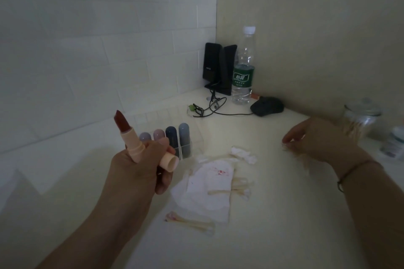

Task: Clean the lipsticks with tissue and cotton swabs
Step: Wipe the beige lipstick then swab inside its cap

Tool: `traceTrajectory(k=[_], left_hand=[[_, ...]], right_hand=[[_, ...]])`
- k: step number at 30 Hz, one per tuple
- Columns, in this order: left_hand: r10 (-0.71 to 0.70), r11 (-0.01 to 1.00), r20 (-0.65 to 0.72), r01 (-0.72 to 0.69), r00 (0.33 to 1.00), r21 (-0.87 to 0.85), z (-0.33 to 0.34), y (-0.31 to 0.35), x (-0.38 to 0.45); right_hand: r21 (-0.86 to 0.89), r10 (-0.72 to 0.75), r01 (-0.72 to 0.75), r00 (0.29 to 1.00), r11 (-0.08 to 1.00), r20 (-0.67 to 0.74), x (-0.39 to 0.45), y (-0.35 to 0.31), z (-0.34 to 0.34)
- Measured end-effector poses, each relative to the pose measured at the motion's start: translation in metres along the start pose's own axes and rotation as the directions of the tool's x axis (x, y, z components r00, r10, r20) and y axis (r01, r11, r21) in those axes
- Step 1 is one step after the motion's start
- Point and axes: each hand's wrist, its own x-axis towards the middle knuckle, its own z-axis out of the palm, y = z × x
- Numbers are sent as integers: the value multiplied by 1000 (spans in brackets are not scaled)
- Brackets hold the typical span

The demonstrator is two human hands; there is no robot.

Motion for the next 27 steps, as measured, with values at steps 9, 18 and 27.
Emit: traceTrajectory(k=[9,18,27], left_hand=[[-11,1000,2,11,1000,19,-1,0,1],[-205,965,3,203,979,-163,2,5,1],[-233,924,114,256,966,-284,1,3,5]], right_hand=[[7,-83,87,974,996,-211,10,11,8],[281,-276,488,787,826,-552,-31,-67,-5],[-176,-284,246,928,953,-240,-29,-66,13]])
